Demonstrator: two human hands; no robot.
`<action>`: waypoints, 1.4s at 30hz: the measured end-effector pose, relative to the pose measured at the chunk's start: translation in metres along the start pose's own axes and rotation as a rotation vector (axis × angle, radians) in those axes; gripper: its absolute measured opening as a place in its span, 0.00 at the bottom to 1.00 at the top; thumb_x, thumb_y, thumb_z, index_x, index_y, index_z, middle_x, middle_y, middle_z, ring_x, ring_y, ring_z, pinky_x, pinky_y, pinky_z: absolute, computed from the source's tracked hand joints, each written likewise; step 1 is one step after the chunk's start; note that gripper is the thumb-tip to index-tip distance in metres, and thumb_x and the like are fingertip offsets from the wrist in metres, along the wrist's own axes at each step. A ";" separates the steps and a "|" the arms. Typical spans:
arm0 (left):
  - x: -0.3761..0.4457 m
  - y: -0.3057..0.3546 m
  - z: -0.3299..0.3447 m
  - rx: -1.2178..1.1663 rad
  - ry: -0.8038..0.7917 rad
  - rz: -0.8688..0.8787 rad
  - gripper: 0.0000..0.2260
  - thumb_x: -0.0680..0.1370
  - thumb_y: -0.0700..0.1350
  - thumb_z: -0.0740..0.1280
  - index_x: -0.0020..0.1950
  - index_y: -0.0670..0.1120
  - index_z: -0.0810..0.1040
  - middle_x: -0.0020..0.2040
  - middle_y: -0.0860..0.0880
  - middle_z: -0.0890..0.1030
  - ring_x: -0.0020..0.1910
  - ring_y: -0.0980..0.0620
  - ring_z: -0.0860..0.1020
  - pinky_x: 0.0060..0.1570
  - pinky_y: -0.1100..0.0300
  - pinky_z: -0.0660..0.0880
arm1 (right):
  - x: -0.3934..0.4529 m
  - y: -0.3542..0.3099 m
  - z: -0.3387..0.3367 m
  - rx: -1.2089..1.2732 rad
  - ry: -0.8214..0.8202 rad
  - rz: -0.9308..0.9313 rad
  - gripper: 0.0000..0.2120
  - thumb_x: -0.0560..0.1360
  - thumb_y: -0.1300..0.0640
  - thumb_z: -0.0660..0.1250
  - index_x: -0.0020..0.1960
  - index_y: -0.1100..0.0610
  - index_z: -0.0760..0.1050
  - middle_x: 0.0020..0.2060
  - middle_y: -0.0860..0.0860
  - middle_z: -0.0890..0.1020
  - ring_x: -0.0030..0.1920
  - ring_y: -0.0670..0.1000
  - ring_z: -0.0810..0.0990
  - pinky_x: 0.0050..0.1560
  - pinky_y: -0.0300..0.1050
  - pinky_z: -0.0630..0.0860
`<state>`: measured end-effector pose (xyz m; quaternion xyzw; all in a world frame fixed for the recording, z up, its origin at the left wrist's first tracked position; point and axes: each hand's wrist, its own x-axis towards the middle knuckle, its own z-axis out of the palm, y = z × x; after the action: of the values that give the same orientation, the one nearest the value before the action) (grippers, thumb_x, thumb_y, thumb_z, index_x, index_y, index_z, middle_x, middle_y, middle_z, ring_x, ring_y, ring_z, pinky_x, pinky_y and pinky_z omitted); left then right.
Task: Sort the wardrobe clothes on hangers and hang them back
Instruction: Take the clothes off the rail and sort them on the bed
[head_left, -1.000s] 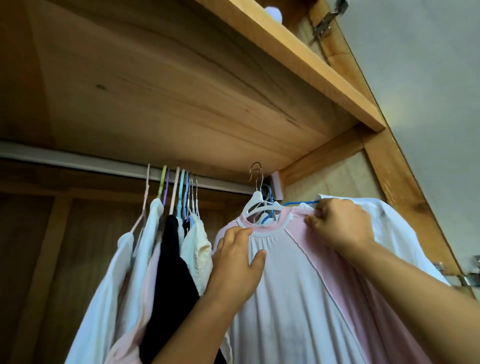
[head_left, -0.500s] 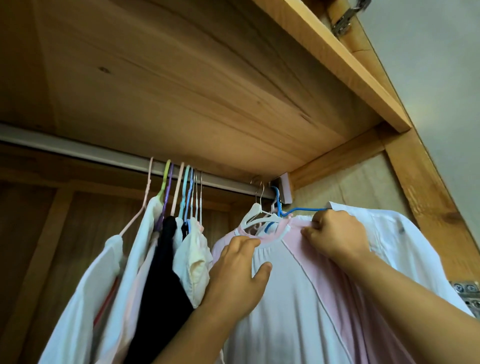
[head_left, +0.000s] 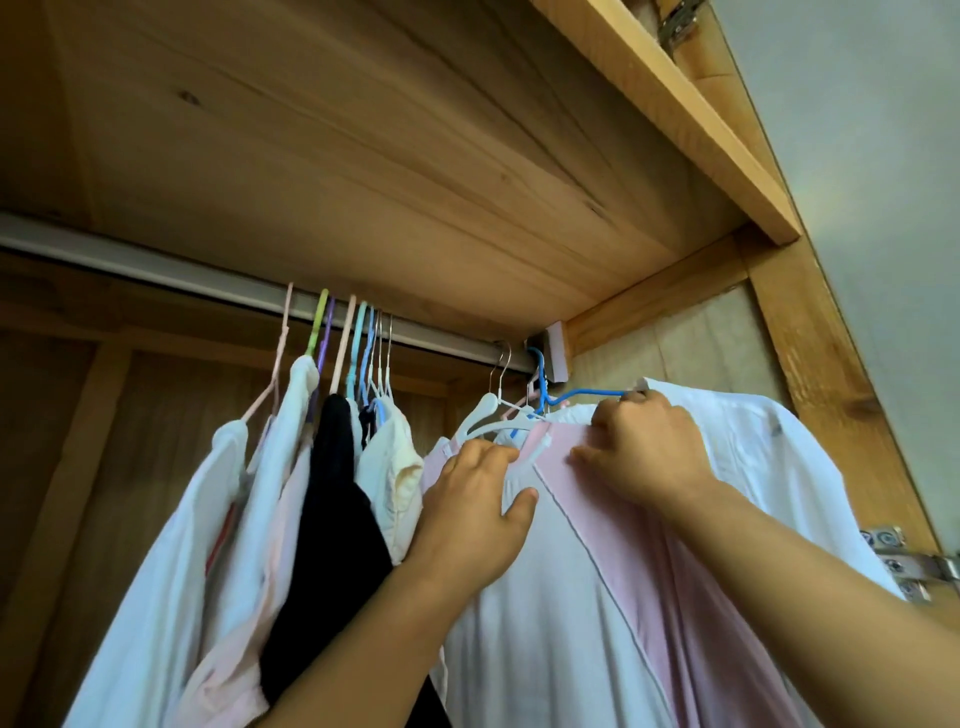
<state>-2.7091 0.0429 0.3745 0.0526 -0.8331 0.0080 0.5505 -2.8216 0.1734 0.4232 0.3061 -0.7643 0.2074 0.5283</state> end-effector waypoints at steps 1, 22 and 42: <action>0.000 0.000 -0.001 0.003 0.002 0.000 0.19 0.79 0.52 0.62 0.69 0.50 0.67 0.68 0.53 0.67 0.67 0.54 0.66 0.63 0.61 0.64 | -0.001 -0.002 0.003 -0.026 0.007 -0.004 0.17 0.73 0.45 0.65 0.56 0.54 0.74 0.56 0.53 0.76 0.61 0.56 0.70 0.51 0.47 0.66; -0.009 -0.026 -0.018 0.041 0.027 -0.026 0.20 0.79 0.54 0.61 0.70 0.53 0.66 0.69 0.56 0.66 0.68 0.56 0.65 0.63 0.62 0.65 | 0.008 0.000 0.017 0.288 0.110 0.114 0.08 0.74 0.56 0.65 0.50 0.58 0.78 0.45 0.55 0.82 0.49 0.59 0.77 0.39 0.45 0.67; -0.020 -0.019 0.013 -0.182 0.011 0.005 0.29 0.77 0.51 0.65 0.75 0.47 0.58 0.74 0.50 0.61 0.73 0.52 0.59 0.71 0.57 0.58 | -0.100 0.052 -0.045 0.303 0.220 0.083 0.06 0.70 0.54 0.71 0.46 0.54 0.77 0.35 0.53 0.81 0.41 0.59 0.79 0.36 0.46 0.66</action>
<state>-2.7113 0.0244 0.3501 0.0004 -0.8275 -0.0660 0.5576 -2.8013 0.2647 0.3464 0.3259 -0.6739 0.3742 0.5475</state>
